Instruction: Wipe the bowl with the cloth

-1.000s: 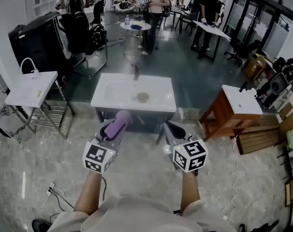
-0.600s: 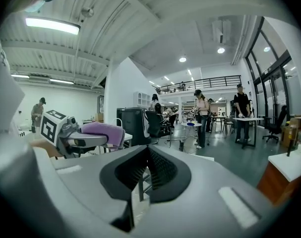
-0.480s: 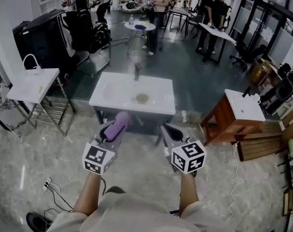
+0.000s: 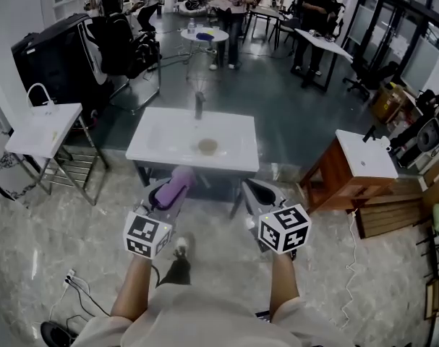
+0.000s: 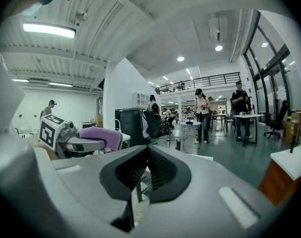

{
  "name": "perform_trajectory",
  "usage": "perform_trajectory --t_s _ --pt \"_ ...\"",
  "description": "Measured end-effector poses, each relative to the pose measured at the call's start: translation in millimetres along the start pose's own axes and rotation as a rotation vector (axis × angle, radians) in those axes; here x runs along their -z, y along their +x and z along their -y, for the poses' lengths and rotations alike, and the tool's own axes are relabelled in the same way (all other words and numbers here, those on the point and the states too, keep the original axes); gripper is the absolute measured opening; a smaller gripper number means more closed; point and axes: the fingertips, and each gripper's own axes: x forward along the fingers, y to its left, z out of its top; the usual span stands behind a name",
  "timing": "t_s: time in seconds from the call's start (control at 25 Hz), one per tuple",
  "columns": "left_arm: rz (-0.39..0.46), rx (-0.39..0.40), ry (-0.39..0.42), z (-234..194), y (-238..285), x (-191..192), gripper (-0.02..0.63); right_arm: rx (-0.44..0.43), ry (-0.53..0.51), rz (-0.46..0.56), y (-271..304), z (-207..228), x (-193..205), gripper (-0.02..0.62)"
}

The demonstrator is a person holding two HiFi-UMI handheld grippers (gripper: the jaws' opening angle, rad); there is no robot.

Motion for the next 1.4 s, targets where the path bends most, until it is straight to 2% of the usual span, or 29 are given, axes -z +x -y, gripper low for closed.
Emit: perform_trajectory --t_s 0.16,0.44,0.68,1.08,1.32,1.4 --pt "0.007 0.000 0.002 -31.3 36.5 7.5 0.127 -0.007 -0.014 -0.011 36.7 22.0 1.0 0.006" --pt "0.030 0.017 0.006 -104.3 111.6 2.5 0.127 0.060 -0.041 0.014 113.4 76.2 -29.3 0.006" --pt "0.033 0.039 0.021 -159.6 166.8 -4.2 0.127 0.031 0.011 0.009 176.9 105.6 -46.5 0.006" --pt "-0.008 0.061 -0.007 -234.3 238.3 14.0 0.127 0.100 -0.047 -0.072 275.6 157.0 -50.9 0.008" --pt "-0.041 0.070 -0.031 -280.3 284.1 34.8 0.127 0.102 -0.036 -0.117 337.9 186.2 -44.9 0.011" --pt "-0.049 0.073 -0.039 -294.3 297.5 40.4 0.127 0.101 -0.035 -0.135 357.0 193.7 -42.5 0.029"
